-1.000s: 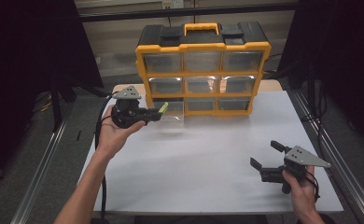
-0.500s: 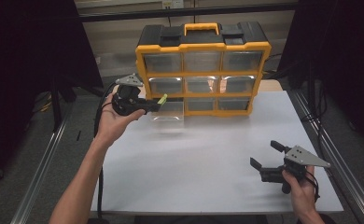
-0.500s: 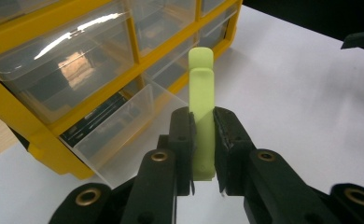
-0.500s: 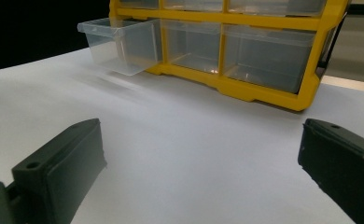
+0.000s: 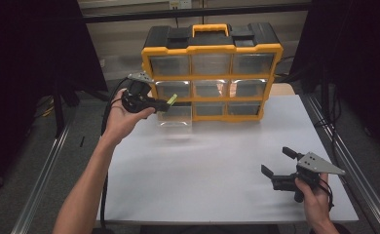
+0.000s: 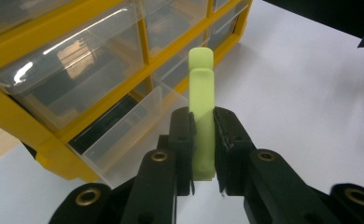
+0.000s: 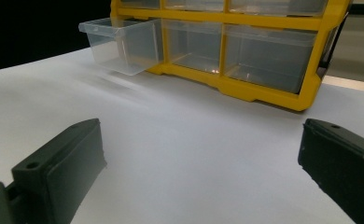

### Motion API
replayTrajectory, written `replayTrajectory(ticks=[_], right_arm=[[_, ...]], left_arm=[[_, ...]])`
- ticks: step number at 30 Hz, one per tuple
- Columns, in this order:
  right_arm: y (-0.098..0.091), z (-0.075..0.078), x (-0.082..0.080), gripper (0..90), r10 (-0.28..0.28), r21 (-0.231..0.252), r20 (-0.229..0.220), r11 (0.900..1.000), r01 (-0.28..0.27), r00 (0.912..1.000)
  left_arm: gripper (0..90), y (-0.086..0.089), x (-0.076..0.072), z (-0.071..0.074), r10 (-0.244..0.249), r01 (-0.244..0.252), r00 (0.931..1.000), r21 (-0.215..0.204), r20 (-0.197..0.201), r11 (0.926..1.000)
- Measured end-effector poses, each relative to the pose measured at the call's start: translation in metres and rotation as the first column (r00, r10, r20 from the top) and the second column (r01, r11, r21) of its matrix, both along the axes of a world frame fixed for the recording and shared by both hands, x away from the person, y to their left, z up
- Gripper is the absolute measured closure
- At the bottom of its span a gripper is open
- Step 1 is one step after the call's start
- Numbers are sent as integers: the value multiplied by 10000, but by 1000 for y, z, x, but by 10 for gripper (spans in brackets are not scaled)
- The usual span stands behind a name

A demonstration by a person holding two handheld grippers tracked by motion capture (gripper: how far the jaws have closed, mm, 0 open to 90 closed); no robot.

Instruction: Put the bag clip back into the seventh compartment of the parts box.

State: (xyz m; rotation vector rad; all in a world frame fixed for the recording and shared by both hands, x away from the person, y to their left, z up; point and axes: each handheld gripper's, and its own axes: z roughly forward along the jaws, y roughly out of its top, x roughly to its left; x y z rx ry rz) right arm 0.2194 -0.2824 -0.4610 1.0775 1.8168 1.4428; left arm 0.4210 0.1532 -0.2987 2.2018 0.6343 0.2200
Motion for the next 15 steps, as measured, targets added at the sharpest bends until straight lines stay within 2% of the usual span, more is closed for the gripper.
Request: replayTrajectory(ticks=[4,6,7,10,13,14,15], right_arm=[[0,0,0,0,-1,17,3,10000,1,10000],[0,0,0,0,-23,27,-2,10000,23,10000],[0,0,0,0,-17,22,11,10000,17,10000],[0,0,0,0,-20,9,-20,10000,20,10000],[0,0,0,0,1,12,-36,10000,-1,10000],[0,0,0,0,17,6,-62,10000,-17,10000],[0,0,0,0,18,-4,-6,10000,-18,10000]], left_arm=[[786,-3,5,1,10,-9,10000,184,-66,9998],[786,-4,7,1,164,-160,9998,378,-112,9992],[786,-4,9,2,73,-65,9998,453,-163,9990],[786,-7,10,5,130,-120,9996,442,-235,9990],[786,-10,14,8,204,-189,9996,763,-180,9969],[786,-11,16,8,140,-121,9996,778,-241,9969],[786,-11,18,8,15,15,9995,974,-306,9952]])
